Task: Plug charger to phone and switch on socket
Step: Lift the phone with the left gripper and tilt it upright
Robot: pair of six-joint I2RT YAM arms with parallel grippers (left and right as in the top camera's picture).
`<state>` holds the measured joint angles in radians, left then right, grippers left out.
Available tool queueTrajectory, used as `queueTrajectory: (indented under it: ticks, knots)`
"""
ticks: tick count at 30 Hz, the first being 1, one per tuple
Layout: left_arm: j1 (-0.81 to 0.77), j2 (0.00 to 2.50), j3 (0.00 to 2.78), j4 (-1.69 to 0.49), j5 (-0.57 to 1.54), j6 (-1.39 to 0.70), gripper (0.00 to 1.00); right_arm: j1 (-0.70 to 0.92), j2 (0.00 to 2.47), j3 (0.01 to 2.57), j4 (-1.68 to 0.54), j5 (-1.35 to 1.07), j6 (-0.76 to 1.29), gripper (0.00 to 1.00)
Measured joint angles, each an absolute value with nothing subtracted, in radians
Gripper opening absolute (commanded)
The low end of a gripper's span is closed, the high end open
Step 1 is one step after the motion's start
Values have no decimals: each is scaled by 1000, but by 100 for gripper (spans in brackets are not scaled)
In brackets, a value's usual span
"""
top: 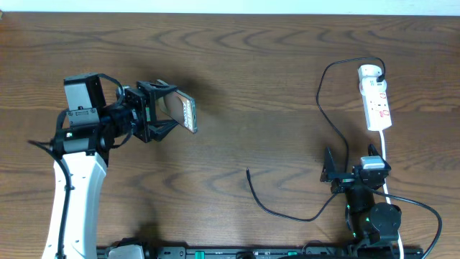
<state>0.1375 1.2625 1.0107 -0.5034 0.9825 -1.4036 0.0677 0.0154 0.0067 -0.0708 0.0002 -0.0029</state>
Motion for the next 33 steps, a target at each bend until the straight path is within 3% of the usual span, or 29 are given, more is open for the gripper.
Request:
queueTrajectory:
  ticks: [9, 16, 28, 33]
  knots:
    - [138, 1262, 1011, -467, 1074, -1724, 7, 68, 15, 7, -71, 0, -3, 99]
    - [138, 1262, 1011, -410, 1102, -1834, 7, 68, 16, 7, -71, 0, -3, 99]
    - [138, 1262, 1011, -385, 1100, -1860, 7, 68, 15, 7, -71, 0, -3, 99]
    - [138, 1262, 1011, -385, 1050, -1754, 7, 68, 15, 7, -71, 0, -3, 99]
